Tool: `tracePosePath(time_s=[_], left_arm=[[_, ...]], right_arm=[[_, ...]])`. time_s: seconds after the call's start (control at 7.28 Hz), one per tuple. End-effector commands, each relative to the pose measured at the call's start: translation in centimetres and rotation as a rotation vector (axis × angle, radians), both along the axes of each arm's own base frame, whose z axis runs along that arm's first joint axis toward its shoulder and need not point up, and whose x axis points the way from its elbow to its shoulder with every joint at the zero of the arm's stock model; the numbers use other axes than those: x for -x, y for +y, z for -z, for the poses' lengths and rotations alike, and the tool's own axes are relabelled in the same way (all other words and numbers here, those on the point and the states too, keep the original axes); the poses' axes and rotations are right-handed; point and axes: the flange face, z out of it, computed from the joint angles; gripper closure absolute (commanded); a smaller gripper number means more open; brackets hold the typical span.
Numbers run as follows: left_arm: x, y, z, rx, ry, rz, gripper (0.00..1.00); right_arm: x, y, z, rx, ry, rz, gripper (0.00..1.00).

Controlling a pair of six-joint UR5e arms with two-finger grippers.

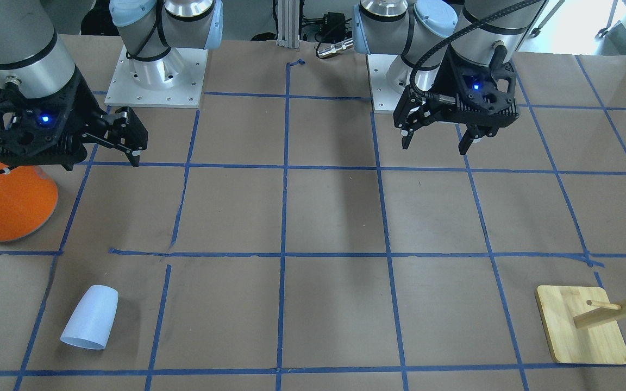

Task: Flip cup
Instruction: 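Move the right gripper toward the upside-down white cup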

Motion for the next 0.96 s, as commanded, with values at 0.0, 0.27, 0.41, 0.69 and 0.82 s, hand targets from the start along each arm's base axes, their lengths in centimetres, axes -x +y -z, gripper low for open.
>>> tracePosePath(time_s=[0.0, 0.27, 0.41, 0.69, 0.82], left_arm=[[0.02, 0.27, -0.07, -0.025, -0.003, 0.0, 0.0], [0.0, 0.06, 0.04, -0.025, 0.003, -0.001, 0.0], [-0.32, 0.18, -0.05, -0.026, 0.001, -0.007, 0.0], [-0.59, 0.13, -0.02, -0.029, 0.002, -0.013, 0.0], [-0.39, 0.18, -0.03, -0.028, 0.001, -0.009, 0.0]], right_arm=[[0.05, -0.15, 0.1, 0.002, -0.002, 0.0, 0.0], [0.07, -0.2, 0.18, 0.001, 0.0, 0.0, 0.0], [0.05, -0.25, 0.14, 0.005, -0.002, -0.001, 0.0], [0.17, -0.41, 0.26, 0.007, 0.001, -0.001, 0.0], [0.19, -0.57, 0.36, 0.01, 0.003, -0.001, 0.0]])
